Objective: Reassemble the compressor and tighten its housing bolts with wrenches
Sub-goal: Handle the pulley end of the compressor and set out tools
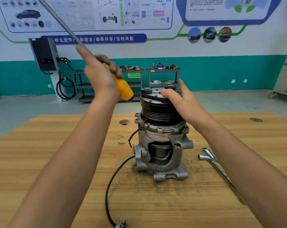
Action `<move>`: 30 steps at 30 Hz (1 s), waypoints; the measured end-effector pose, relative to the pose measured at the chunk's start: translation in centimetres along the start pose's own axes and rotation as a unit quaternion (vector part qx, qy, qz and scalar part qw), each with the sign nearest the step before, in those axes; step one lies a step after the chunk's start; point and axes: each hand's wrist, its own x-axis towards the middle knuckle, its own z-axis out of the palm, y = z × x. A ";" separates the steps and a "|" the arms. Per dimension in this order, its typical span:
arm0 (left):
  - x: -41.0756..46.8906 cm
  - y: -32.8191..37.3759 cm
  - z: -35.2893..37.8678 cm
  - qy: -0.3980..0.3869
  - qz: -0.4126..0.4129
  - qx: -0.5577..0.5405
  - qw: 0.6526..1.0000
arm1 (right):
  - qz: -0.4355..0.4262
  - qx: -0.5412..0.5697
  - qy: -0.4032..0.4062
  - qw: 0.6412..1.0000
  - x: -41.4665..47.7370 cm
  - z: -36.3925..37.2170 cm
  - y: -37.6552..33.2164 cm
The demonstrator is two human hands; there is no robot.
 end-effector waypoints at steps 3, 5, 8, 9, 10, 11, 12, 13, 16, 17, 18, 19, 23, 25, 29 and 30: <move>-2.7 -2.2 -1.3 -0.002 -0.035 0.055 0.998 | -0.004 -0.011 -0.008 1.000 -0.1 0.1 -0.1; -3.0 -1.3 -1.3 0.004 -0.035 0.054 0.998 | 0.011 -0.027 -0.028 0.999 -0.1 -0.3 0.0; -3.0 1.7 -0.4 -0.019 -0.005 0.023 1.000 | -0.007 -0.064 0.010 0.998 -0.8 -1.8 -1.0; -3.5 2.4 0.0 -0.053 0.013 0.032 0.998 | -0.045 -0.025 0.052 0.997 -1.2 -2.3 -2.0; -4.3 2.9 0.6 -0.091 0.034 0.061 0.993 | -0.084 0.042 0.084 0.992 -1.7 -2.8 -3.4; -5.3 3.2 1.4 -0.135 0.052 0.106 0.984 | -0.116 0.110 0.091 0.983 -2.1 -3.2 -4.9; -6.4 3.2 2.5 -0.183 0.070 0.157 0.968 | -0.145 0.153 0.077 0.974 -2.4 -3.4 -6.4; -7.7 3.1 3.7 -0.227 0.087 0.210 0.947 | -0.173 0.169 0.056 0.969 -2.8 -3.2 -7.7; -10.7 2.2 7.0 -0.298 0.123 0.301 0.897 | -0.229 0.210 0.089 0.946 -3.5 -2.6 -9.7; -11.2 2.2 7.7 -0.316 0.121 0.306 0.890 | -0.231 0.225 0.121 0.939 -3.5 -2.8 -9.9; -11.2 2.3 8.0 -0.338 0.116 0.310 0.881 | -0.224 0.250 0.144 0.931 -3.5 -3.4 -9.8; -10.9 2.6 8.0 -0.359 0.114 0.327 0.867 | -0.207 0.289 0.160 0.921 -3.3 -4.4 -9.6; -8.0 2.4 3.2 -0.257 0.125 0.338 0.897 | -0.058 0.397 0.151 0.904 -1.6 -8.8 -8.2; -7.0 0.9 -0.9 -0.121 0.087 0.342 0.928 | -0.021 0.364 0.170 0.916 -0.3 -9.1 -7.3; -6.5 -2.6 -6.9 -0.004 -0.003 0.348 0.938 | -0.071 0.327 0.251 0.908 2.7 -8.2 -7.8; -6.4 -2.9 -7.7 0.010 -0.004 0.333 0.943 | -0.073 0.331 0.262 0.903 3.3 -7.6 -7.6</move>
